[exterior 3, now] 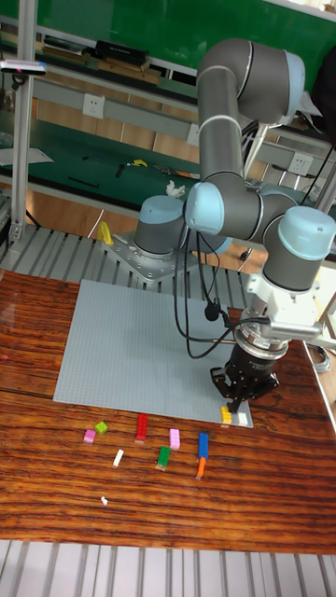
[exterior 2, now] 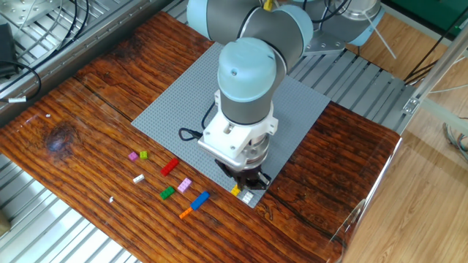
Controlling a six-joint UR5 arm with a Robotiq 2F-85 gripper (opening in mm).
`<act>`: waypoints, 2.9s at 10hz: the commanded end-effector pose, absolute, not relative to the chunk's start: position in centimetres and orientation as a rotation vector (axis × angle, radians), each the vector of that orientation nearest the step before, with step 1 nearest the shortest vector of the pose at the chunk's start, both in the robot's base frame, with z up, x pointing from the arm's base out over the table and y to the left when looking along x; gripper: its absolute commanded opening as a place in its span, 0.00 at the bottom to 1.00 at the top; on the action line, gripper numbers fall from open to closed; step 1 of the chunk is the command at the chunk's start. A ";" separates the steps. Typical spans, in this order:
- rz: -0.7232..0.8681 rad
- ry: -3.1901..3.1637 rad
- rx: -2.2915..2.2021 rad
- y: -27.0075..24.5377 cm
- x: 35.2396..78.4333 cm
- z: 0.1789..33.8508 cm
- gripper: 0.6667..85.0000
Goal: Build with small Lego blocks
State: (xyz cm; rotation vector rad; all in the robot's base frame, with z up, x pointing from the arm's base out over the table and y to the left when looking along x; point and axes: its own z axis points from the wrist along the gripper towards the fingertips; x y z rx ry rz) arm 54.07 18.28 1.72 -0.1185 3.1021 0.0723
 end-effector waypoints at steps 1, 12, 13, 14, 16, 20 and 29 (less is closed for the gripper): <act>0.054 3.088 -0.067 18.0 54.8 1.6 0.01; 0.028 3.139 -0.093 16.8 54.0 3.5 0.00; -0.005 3.150 -0.103 16.3 54.1 5.5 0.00; -0.031 3.124 -0.131 16.1 55.0 6.7 0.01; 0.021 3.079 -0.138 16.9 56.7 6.9 0.01; -0.028 2.954 -0.251 14.6 62.4 7.3 0.02; -0.087 2.980 -0.263 11.6 66.4 6.3 0.26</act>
